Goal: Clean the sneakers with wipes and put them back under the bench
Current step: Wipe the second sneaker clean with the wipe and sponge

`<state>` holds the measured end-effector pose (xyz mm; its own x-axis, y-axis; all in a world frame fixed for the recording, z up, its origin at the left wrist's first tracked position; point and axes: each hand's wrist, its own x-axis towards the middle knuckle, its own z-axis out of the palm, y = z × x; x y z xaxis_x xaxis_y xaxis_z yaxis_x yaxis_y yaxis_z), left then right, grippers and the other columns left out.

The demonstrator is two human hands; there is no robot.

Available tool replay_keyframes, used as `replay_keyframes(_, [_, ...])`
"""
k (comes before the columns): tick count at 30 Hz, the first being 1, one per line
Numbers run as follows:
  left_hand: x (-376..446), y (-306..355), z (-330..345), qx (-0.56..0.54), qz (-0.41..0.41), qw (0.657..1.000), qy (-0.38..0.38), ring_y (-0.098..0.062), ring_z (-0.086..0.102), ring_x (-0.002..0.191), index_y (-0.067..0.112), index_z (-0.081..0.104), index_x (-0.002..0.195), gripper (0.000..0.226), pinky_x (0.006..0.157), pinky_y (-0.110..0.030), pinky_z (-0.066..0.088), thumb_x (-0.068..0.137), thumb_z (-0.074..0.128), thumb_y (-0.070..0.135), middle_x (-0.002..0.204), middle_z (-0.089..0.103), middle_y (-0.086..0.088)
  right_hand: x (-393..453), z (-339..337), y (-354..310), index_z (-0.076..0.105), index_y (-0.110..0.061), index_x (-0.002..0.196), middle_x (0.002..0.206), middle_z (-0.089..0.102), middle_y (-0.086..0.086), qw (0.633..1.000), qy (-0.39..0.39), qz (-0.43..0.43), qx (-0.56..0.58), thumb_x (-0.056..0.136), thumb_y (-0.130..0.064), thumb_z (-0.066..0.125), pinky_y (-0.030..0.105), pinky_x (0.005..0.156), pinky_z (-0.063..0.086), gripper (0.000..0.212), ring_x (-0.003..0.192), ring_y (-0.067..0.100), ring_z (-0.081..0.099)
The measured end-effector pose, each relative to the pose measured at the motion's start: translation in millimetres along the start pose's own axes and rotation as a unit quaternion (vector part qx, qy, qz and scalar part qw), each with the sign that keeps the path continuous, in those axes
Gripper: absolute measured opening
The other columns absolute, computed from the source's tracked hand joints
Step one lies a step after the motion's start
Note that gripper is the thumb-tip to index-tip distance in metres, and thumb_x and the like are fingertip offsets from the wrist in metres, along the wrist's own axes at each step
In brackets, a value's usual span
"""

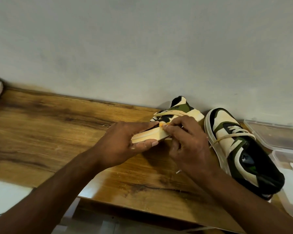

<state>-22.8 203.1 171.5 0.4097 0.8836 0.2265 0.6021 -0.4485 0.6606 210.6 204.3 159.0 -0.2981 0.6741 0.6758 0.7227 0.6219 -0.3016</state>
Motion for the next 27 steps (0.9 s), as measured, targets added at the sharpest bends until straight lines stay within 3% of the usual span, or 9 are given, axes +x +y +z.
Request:
replay_keyframes(4, [1,0,-1,0.006,0.006,1.000,-0.009,0.000,0.068,0.112,0.046,0.051,0.150,0.060,0.084,-0.042,0.059,0.094,0.063,0.064,0.140,0.063,0.025,13,-5,46,0.076,0.001,0.109,0.104,0.062,0.013,0.992,0.012,0.101,-0.073,0.077,0.018,0.066,0.042,0.076,0.055,0.038,0.096,0.032,0.060])
replay_keyframes(9, [0,0,3,0.037,0.008,0.999,-0.017,0.001,0.068,0.104,0.048,0.049,0.151,0.061,0.081,-0.038,0.058,0.094,0.060,0.067,0.133,0.068,0.025,18,-10,54,0.078,-0.003,0.106,0.102,0.063,0.007,0.977,0.043,0.196,-0.067,0.081,0.012,0.066,0.009,0.076,0.038,0.031,0.094,0.023,0.062])
replay_keyframes(13, [1,1,4,0.039,0.007,0.999,0.010,0.001,0.068,0.103,0.045,0.052,0.150,0.061,0.079,-0.037,0.058,0.094,0.058,0.067,0.130,0.069,0.025,4,-2,8,0.078,-0.004,0.106,0.105,0.067,0.006,0.992,0.035,0.123,-0.006,0.079,0.012,0.067,0.029,0.080,0.056,0.033,0.096,0.023,0.064])
replay_keyframes(17, [1,-2,1,0.013,0.013,1.000,0.007,0.001,0.069,0.106,0.044,0.053,0.150,0.058,0.080,-0.039,0.059,0.095,0.064,0.060,0.132,0.068,0.026,-3,-2,-8,0.077,-0.003,0.110,0.106,0.067,0.008,0.998,0.007,0.061,0.007,0.082,0.009,0.068,0.029,0.080,0.057,0.032,0.100,0.021,0.061])
replay_keyframes(21, [1,-1,-1,0.015,0.020,1.000,0.001,0.000,0.070,0.105,0.045,0.051,0.151,0.060,0.079,-0.039,0.059,0.094,0.062,0.062,0.134,0.067,0.025,8,-5,33,0.076,0.001,0.109,0.105,0.062,0.011,0.993,0.014,0.106,-0.045,0.079,0.018,0.066,0.038,0.078,0.058,0.035,0.098,0.027,0.060])
replay_keyframes(24, [1,-1,-1,0.019,0.020,1.000,-0.005,-0.001,0.070,0.104,0.043,0.053,0.150,0.061,0.079,-0.039,0.059,0.093,0.064,0.062,0.135,0.067,0.025,15,-6,50,0.076,0.000,0.109,0.106,0.061,0.009,0.980,0.037,0.189,-0.057,0.080,0.015,0.066,0.028,0.079,0.051,0.034,0.098,0.024,0.059])
replay_keyframes(27, [-1,0,-1,0.034,0.030,0.999,-0.011,-0.002,0.071,0.101,0.041,0.053,0.150,0.061,0.077,-0.038,0.059,0.094,0.064,0.062,0.135,0.067,0.023,21,-10,61,0.078,-0.006,0.107,0.107,0.064,0.008,0.964,0.057,0.255,-0.043,0.085,0.007,0.065,0.007,0.080,0.038,0.029,0.098,0.018,0.059])
